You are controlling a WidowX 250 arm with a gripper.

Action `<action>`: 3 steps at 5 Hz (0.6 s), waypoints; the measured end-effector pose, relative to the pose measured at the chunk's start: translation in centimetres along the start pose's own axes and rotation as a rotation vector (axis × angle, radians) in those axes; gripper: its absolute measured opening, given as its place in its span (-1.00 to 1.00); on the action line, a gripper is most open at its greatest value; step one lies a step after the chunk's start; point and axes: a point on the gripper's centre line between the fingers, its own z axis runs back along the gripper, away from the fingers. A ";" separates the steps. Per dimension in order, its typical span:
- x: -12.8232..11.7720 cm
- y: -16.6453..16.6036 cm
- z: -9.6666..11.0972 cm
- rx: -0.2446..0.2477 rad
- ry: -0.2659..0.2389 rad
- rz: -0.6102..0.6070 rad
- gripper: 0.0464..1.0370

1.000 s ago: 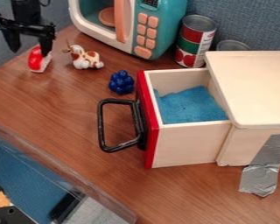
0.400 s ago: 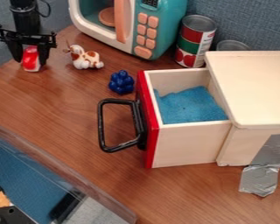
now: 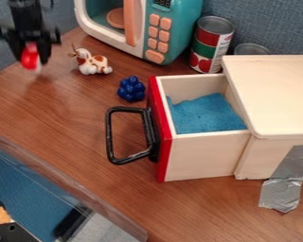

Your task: Put the red object in the drawer

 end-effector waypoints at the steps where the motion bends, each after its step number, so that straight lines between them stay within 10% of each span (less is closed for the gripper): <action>1: -0.2 -2.6 5.5 -0.039 -0.055 -0.022 0.07; 3: -4.5 -11.3 10.7 -0.082 -0.071 -0.215 0.07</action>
